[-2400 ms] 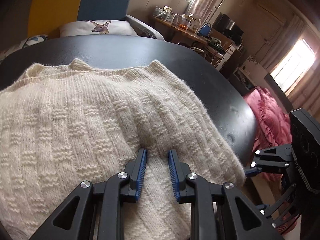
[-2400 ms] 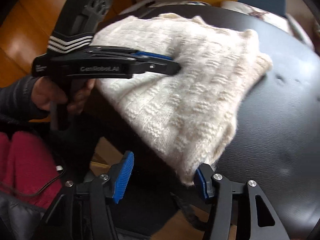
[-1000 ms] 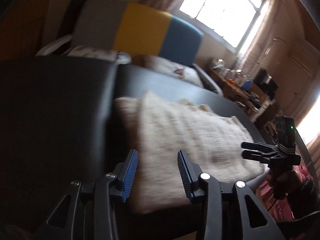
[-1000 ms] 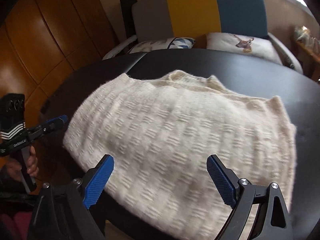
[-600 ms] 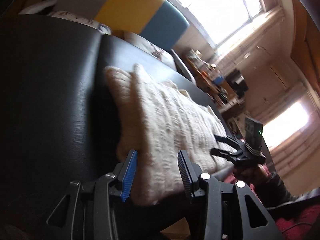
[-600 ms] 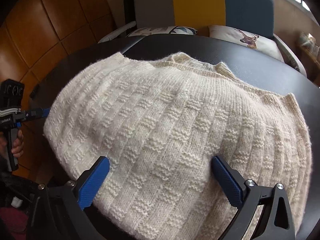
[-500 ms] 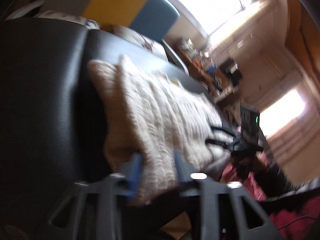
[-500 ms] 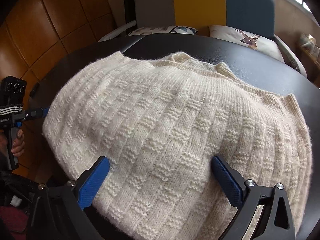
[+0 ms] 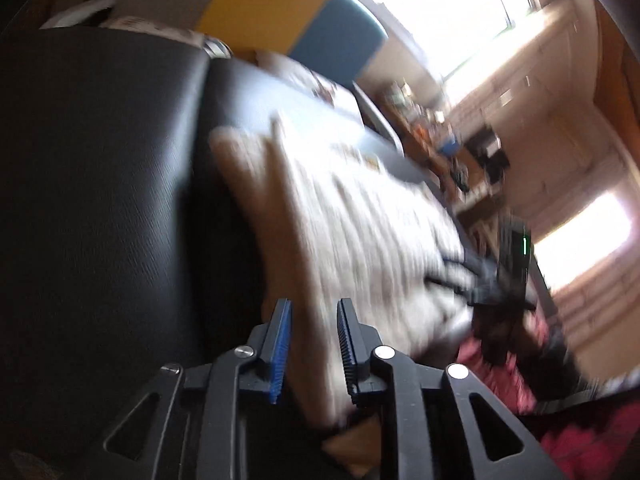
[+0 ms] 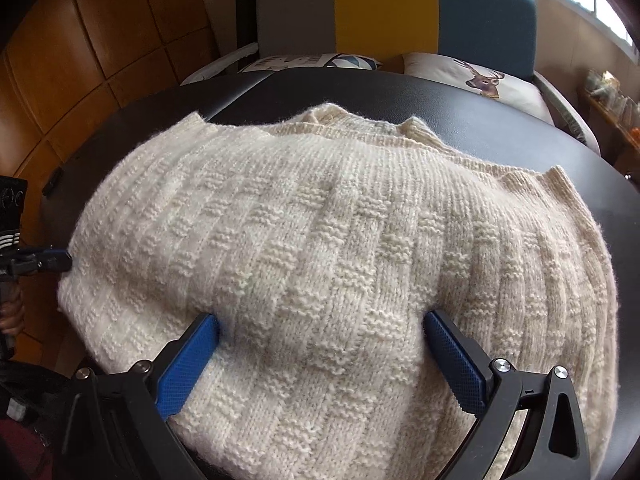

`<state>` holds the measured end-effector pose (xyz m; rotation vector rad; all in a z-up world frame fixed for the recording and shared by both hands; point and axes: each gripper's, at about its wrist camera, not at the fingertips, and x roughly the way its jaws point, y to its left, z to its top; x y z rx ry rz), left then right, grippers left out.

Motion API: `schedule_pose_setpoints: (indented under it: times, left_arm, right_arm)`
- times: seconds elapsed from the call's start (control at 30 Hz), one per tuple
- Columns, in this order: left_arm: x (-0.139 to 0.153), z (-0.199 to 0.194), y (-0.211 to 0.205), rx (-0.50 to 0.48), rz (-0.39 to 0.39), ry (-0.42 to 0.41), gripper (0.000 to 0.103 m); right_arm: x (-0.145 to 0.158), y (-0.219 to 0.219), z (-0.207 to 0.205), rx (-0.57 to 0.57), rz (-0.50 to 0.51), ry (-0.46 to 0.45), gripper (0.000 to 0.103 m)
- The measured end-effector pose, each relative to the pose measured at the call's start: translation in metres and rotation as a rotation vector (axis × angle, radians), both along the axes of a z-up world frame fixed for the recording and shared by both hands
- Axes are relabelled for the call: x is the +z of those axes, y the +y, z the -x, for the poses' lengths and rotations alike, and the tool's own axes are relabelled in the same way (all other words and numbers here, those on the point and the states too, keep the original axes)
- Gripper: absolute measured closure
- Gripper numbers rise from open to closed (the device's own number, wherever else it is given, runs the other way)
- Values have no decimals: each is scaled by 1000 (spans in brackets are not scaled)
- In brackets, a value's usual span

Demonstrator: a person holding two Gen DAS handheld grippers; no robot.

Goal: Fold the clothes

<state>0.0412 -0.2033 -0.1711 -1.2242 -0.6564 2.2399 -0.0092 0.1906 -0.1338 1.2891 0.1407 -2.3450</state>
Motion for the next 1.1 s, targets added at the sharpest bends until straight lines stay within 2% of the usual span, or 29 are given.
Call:
schedule_pose_setpoints:
  times: [0.07,0.1,0.13,0.23,0.3,0.43,0.53,0.6,0.63,0.67,0.7,0.93,1.03,1.1]
  left_arm:
    - [4,16,-9,63,-26,-7,72]
    - [4,25,-12,79,-16,-15,64]
    - [5,33,-14,93,-8,-26,61]
    - [-2,57,-18,106,-29,-95,54]
    - [-8,71,-21,113,-38,-147,44]
    - [-26,89,-11,87,-81,-241,43]
    - [-26,93,1,108,-35,-216,43]
    - [-25,96,8,133,-3,-200,45]
    - [-22,97,12,139,19,-193,50]
    - [-20,99,15,145,42,-187,75]
    - [-18,100,19,151,65,-180,86]
    - [-2,111,43,193,222,-134,90]
    - [6,121,54,189,288,-110,91]
    - [17,125,52,166,275,-95,91]
  right_arm:
    - [1,1,0,-12,13,-8,0]
    - [0,1,0,-9,8,-7,0]
    - [0,0,-1,-7,3,-7,0]
    - [1,-2,-4,-10,4,-2,0]
    - [1,-1,-6,-10,13,9,0]
    - [1,0,-8,-11,22,26,0]
    - [1,0,-8,-14,26,31,0]
    - [2,1,-9,-16,36,32,0]
    - [2,2,-9,-15,42,31,0]
    - [3,2,-9,-15,50,28,0]
    - [3,3,-9,-14,60,23,0]
    - [6,-2,-19,-17,93,-8,0]
    - [8,-7,-27,29,112,-11,0]
    - [14,-4,-29,74,149,-21,0]
